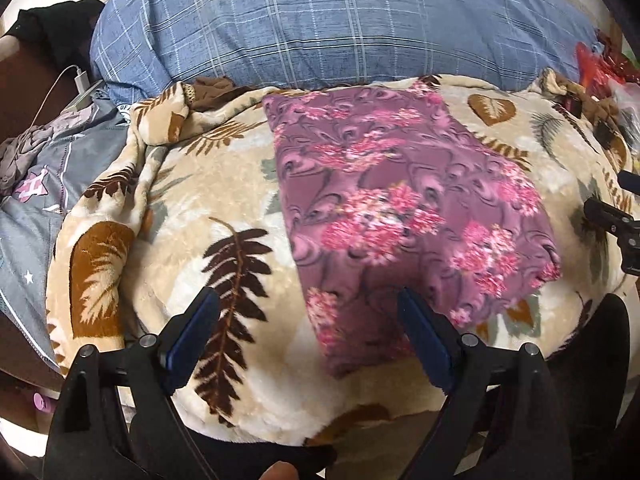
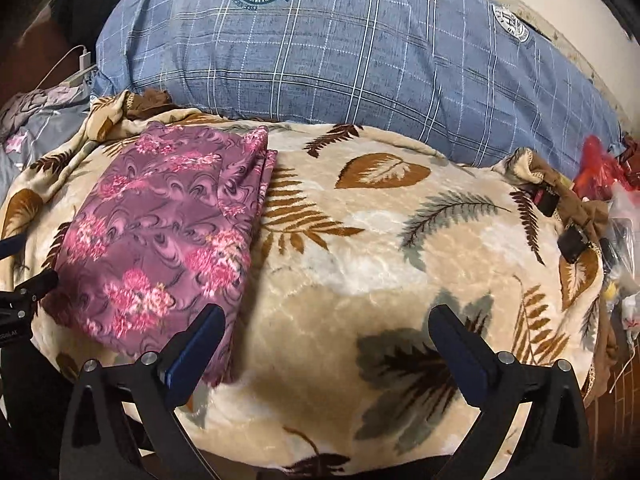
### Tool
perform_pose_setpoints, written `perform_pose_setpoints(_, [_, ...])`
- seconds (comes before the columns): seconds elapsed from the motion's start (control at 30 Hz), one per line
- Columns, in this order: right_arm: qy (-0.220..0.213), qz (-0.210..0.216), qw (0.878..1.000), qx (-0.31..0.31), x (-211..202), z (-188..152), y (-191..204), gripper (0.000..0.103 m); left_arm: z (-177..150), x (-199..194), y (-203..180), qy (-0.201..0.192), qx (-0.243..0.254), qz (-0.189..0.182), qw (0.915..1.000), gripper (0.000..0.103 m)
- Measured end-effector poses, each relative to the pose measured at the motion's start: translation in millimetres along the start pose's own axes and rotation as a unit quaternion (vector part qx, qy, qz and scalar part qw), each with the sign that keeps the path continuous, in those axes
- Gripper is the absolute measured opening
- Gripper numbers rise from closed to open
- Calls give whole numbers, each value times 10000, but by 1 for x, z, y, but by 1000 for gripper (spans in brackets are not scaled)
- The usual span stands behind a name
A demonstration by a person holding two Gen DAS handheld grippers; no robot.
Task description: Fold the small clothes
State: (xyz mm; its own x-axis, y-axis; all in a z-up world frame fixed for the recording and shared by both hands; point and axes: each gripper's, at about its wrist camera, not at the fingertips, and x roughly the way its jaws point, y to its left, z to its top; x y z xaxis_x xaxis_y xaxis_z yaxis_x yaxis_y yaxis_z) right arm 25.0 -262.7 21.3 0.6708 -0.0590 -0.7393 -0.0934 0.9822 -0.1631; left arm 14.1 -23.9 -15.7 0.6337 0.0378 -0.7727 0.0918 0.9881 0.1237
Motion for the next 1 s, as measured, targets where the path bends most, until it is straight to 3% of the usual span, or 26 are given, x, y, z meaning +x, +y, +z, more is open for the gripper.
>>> perform_pose_setpoints(0.5, [-40, 195, 9990, 403, -12, -17, -17, 103, -8, -15, -22, 39, -7, -626, 9980, 91])
perform_pose_setpoints(0.67, [-56, 219, 9987, 465, -12, -17, -20, 103, -8, -25, -33, -141, 49, -948, 9954, 91])
perform_pose_setpoints(1.0, [-135, 33, 9992, 377, -14, -20, -25, 103, -10, -28, -47, -165, 287, -955, 9949, 91])
